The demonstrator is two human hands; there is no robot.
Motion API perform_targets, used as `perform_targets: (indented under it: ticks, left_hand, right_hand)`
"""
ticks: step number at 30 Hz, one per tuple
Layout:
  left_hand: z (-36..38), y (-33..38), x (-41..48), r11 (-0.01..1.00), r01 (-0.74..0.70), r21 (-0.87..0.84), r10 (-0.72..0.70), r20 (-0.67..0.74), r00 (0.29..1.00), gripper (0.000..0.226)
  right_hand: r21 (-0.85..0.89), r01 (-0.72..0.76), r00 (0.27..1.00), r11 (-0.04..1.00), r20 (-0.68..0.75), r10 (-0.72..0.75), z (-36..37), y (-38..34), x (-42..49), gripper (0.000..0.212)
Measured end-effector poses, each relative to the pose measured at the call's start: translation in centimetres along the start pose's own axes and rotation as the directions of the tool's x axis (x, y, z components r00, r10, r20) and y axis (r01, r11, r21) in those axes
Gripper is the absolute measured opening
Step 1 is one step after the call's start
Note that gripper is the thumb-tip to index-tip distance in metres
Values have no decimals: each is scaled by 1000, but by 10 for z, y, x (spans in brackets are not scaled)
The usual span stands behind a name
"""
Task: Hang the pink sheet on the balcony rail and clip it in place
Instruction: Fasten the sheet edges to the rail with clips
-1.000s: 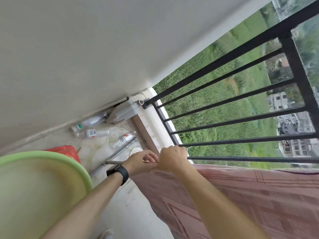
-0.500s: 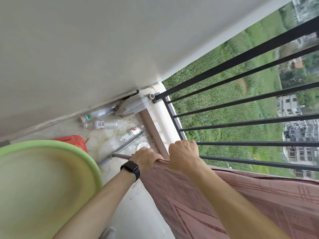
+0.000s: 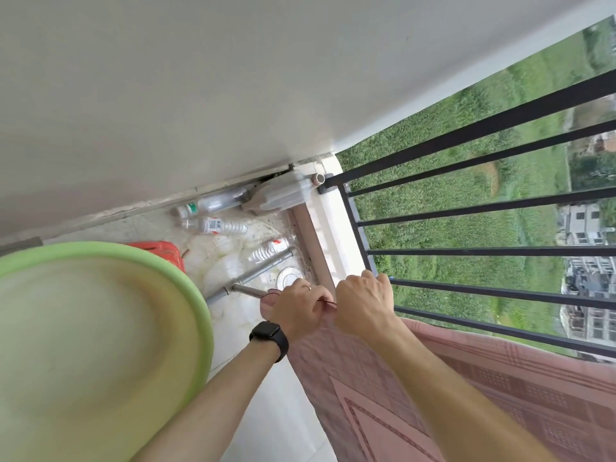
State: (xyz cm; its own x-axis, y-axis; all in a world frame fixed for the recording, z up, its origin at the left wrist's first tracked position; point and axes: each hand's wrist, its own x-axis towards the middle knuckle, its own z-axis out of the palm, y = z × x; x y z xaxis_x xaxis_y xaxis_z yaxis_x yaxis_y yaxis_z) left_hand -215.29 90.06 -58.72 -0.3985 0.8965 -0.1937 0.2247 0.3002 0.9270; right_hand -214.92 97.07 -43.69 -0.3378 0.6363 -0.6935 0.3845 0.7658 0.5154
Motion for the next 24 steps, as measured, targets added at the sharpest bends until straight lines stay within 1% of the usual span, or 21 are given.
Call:
perform_targets:
  ticks: [1, 2, 3, 4, 6, 7, 10, 11, 12, 14, 15, 17, 19, 21, 23, 24]
  left_hand:
    - [2, -8, 2, 997, 68, -27, -64, 129, 990, 46]
    - [3, -17, 1, 994, 101, -31, -91, 233, 968, 63]
    - [2, -26, 2, 993, 119, 15, -118, 291, 949, 68]
    - [1, -35, 4, 992, 114, 50, -124, 337, 933, 64]
    - [0, -51, 8, 991, 52, 127, -97, 385, 918, 60]
    - [-2, -54, 10, 987, 27, 157, -87, 392, 916, 57]
    - [-3, -59, 21, 970, -23, 241, -75, 390, 918, 32]
    - [-3, -58, 25, 971, -25, 236, -71, 389, 919, 28]
    - [-2, -55, 26, 977, -20, 212, -67, 396, 916, 29]
    - [-2, -46, 27, 993, -23, 119, -26, 398, 917, 43]
    - [-2, -40, 26, 996, -38, 79, 5, 386, 922, 42]
    - [-5, -28, 23, 995, -101, 23, 84, 388, 918, 28]
    - [-5, -27, 21, 991, -132, 9, 117, 396, 911, 24]
    - [0, -34, 18, 989, -143, 46, 116, 378, 919, 28]
    - [3, -36, 16, 986, -151, 65, 118, 352, 928, 31]
    - [3, -33, 15, 988, -147, 45, 124, 331, 935, 32]
  right_hand:
    - [2, 4, 1000, 1000, -21, -4, 3, -1, -1, 28]
    - [3, 8, 999, 1000, -35, -8, 5, -2, -3, 29]
    - [8, 14, 999, 1000, -41, -14, 7, -2, -4, 28]
    - [13, 22, 998, 1000, -51, -21, 9, -3, -4, 29]
    - [5, 38, 997, 999, -63, -37, 9, -3, -3, 31]
    - [1, 45, 997, 999, -68, -45, 8, -4, -3, 31]
    - [-18, 70, 996, 997, -62, -71, 6, -4, 0, 32]
    - [-21, 77, 996, 997, -54, -78, 5, -3, 2, 32]
    - [-20, 80, 996, 997, -46, -81, 5, -2, 4, 32]
    - [-16, 88, 996, 996, -28, -88, 5, -1, 6, 34]
    - [-14, 94, 995, 995, -26, -94, 5, 0, 6, 35]
    - [-22, 103, 995, 994, -17, -103, 5, 1, 6, 38]
    - [-21, 108, 994, 994, 11, -108, 2, 3, 7, 37]
    - [-8, 113, 993, 994, 47, -113, -3, 5, 6, 33]
    - [-6, 132, 990, 991, 46, -131, -3, 6, 6, 34]
    - [-14, 140, 990, 990, 35, -139, -3, 6, 7, 34]
